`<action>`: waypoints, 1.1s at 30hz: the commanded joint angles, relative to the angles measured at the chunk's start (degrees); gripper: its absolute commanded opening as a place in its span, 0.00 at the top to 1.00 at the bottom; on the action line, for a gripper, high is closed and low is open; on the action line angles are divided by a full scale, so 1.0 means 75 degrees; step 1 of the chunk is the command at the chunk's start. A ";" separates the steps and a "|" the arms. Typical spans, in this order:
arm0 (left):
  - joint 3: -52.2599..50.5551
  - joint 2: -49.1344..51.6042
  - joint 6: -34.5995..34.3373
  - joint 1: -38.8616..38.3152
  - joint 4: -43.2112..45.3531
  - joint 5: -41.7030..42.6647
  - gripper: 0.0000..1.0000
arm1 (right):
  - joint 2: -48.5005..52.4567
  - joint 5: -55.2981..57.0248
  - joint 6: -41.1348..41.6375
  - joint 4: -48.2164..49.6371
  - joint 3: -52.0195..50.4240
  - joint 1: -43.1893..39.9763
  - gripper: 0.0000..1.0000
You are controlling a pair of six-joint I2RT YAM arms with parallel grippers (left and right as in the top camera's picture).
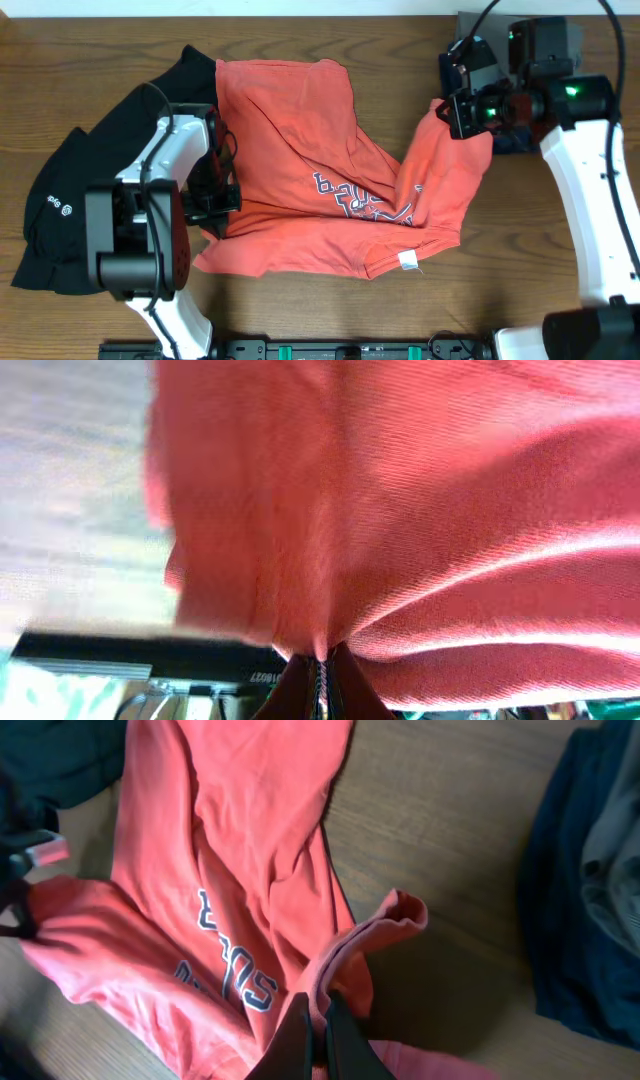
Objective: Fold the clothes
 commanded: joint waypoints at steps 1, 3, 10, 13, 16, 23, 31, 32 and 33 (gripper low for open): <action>-0.0256 -0.0857 -0.0484 0.0017 -0.0073 -0.0434 0.94 | 0.0117 -0.0312 -0.0023 0.0163 -0.0009 -0.0070 0.99; -0.0256 -0.1556 -0.0667 0.0017 -0.0003 -0.0434 0.94 | 0.0117 -0.0536 -0.0020 0.0391 -0.0009 -0.0073 0.99; -0.0242 -0.4637 -0.1107 0.0017 0.1425 -0.0431 0.94 | -0.0012 -0.0997 0.0152 0.1096 0.0166 -0.0079 0.99; -0.0221 -0.5910 -0.1102 0.0017 0.2130 -0.0437 0.94 | -0.0227 -0.0982 0.0149 0.0944 0.0440 -0.0184 0.99; -0.0175 -0.6983 -0.1099 0.0017 0.2818 -0.0618 0.94 | -0.0650 -0.0790 0.0149 0.0781 0.0766 -0.0434 0.99; 0.0035 -0.8446 -0.1040 0.0017 0.3826 -0.1011 0.94 | -0.2119 -0.0437 0.0323 0.0676 0.1169 -0.1288 0.99; 0.1256 -0.8585 -0.0624 0.0017 0.4048 -0.1813 0.94 | -0.3742 -0.0414 0.0711 0.0711 0.1172 -0.2509 0.99; 0.1480 -0.8580 -0.0519 0.0017 0.4062 -0.1818 0.94 | -0.3891 -0.0414 0.0764 0.0708 0.1172 -0.2611 0.99; 0.1737 -0.8574 -0.0516 0.0017 0.4071 -0.1818 0.94 | -0.4071 -0.0414 0.0816 0.0708 0.1172 -0.2707 0.99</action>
